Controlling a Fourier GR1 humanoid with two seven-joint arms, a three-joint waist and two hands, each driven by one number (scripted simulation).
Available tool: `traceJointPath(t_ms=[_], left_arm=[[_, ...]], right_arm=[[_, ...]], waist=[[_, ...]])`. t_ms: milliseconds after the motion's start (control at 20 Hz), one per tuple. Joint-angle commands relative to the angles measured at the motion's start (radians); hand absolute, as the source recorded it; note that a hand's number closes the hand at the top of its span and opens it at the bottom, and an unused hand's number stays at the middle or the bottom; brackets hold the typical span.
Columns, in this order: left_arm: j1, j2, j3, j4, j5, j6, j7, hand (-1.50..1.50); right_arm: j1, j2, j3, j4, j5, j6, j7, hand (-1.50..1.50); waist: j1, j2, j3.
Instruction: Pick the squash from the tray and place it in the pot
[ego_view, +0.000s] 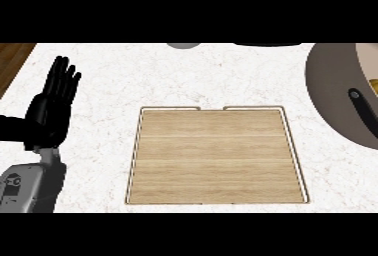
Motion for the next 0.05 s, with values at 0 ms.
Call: traceJointPath(t_ms=[0], left_arm=[[-0.014,-0.006,-0.003,-0.041,-0.004,0.016,0.044,0.00]], right_arm=[[0.074,-0.045,-0.020,0.013,-0.046,0.041,-0.027,-1.50]], waist=[[-0.001,-0.002,0.000]])
